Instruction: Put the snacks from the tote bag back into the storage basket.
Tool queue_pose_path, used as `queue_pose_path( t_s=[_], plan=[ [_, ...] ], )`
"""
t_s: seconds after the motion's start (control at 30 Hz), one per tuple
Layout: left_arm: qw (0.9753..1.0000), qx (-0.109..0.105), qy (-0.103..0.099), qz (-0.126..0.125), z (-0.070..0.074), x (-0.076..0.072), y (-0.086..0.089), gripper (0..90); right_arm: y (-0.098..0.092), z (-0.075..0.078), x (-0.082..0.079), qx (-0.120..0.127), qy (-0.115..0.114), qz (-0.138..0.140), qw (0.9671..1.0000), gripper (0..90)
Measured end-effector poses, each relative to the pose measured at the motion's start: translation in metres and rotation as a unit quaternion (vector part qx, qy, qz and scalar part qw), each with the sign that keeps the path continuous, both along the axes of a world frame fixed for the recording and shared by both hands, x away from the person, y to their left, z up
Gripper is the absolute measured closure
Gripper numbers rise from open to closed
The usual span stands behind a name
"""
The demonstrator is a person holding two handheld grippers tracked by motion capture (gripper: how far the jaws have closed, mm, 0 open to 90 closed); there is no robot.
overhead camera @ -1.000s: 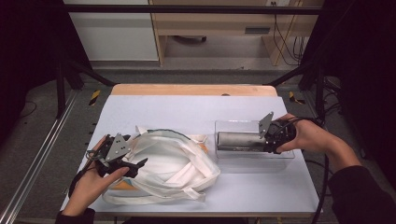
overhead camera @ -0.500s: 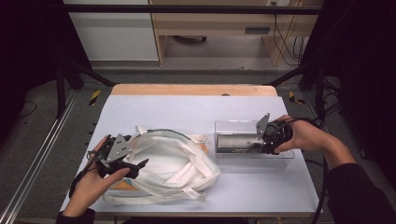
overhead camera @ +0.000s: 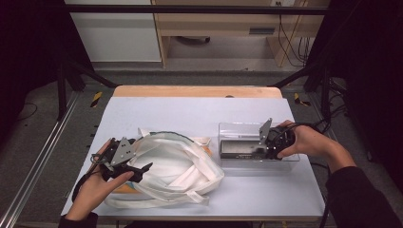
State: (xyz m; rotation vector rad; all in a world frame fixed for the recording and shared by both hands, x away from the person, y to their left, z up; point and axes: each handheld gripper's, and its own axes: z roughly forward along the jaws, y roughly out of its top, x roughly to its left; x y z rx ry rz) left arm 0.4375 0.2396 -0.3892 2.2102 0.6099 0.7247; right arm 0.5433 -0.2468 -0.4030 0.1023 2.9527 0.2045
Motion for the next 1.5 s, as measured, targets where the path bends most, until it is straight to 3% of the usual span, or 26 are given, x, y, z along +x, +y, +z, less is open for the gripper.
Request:
queue_pose_path(
  t_s=[0.9, 1.5],
  plan=[
    [1.0000, 0.002, -0.001, -0.004, 0.001, -0.001, -0.003, 5.0, 0.003, -0.013, 0.006, -0.013, 0.005, 0.002, 0.9999, 42.7],
    [1.0000, 0.004, 0.001, -0.005, 0.001, -0.002, -0.003, 5.0, 0.000, -0.016, 0.008, -0.002, 0.021, -0.014, 0.9997, 42.1]
  ],
)
